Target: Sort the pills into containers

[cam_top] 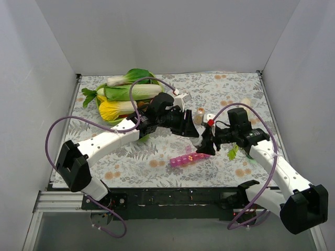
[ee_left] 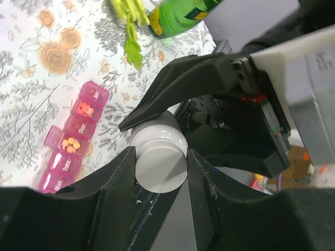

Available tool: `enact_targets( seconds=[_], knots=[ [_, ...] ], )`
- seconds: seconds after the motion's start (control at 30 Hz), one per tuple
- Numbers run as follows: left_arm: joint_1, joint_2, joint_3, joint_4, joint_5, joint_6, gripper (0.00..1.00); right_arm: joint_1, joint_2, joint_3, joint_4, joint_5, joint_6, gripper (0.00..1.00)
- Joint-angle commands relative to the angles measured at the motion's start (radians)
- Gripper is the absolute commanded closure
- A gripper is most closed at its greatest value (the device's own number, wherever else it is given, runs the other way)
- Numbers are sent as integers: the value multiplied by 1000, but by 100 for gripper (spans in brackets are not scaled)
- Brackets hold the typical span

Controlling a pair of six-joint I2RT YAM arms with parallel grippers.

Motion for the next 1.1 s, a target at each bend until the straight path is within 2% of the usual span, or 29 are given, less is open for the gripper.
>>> enact_targets(
  seconds=[0.0, 0.1, 0.13, 0.3, 0.33, 0.5, 0.6, 0.63, 0.73, 0.8, 0.83, 0.93, 1.07],
  knots=[
    [-8, 23, -28, 141, 244, 194, 82, -26, 12, 3, 76, -240, 69, 99],
    [20, 9, -63, 221, 270, 176, 66, -43, 16, -4, 91, -280, 88, 99],
    [37, 6, -74, 236, 279, 157, 51, -46, 14, -6, 91, -281, 88, 99],
    [144, -67, -123, 392, 296, -18, 15, -46, -3, -26, 96, -260, 77, 99],
    [162, -81, -139, 431, 293, -35, 3, -46, -4, -27, 97, -255, 74, 99],
    [198, -179, -169, 448, 273, -109, 2, -46, -12, -23, 84, -194, 43, 99],
    [204, -246, -226, 408, 208, -233, 2, -46, -29, -18, 84, -85, 16, 99],
    [213, -259, -250, 420, 216, -324, 2, -45, -41, -18, 85, -18, 8, 99],
    [210, -281, -320, 405, 224, -431, 2, -39, -64, -5, 96, 96, -20, 99],
    [204, -282, -315, 309, 181, -442, 3, -28, -70, 3, 94, 147, -35, 99],
    [192, -282, -311, 279, 114, -442, 3, -22, -73, 11, 96, 189, -52, 99],
    [166, -267, -297, 233, 28, -477, 4, 9, -76, 11, 100, 249, -69, 99],
    [110, -204, -242, 178, -61, -529, 7, 20, -75, 6, 105, 260, -73, 99]
  ],
)
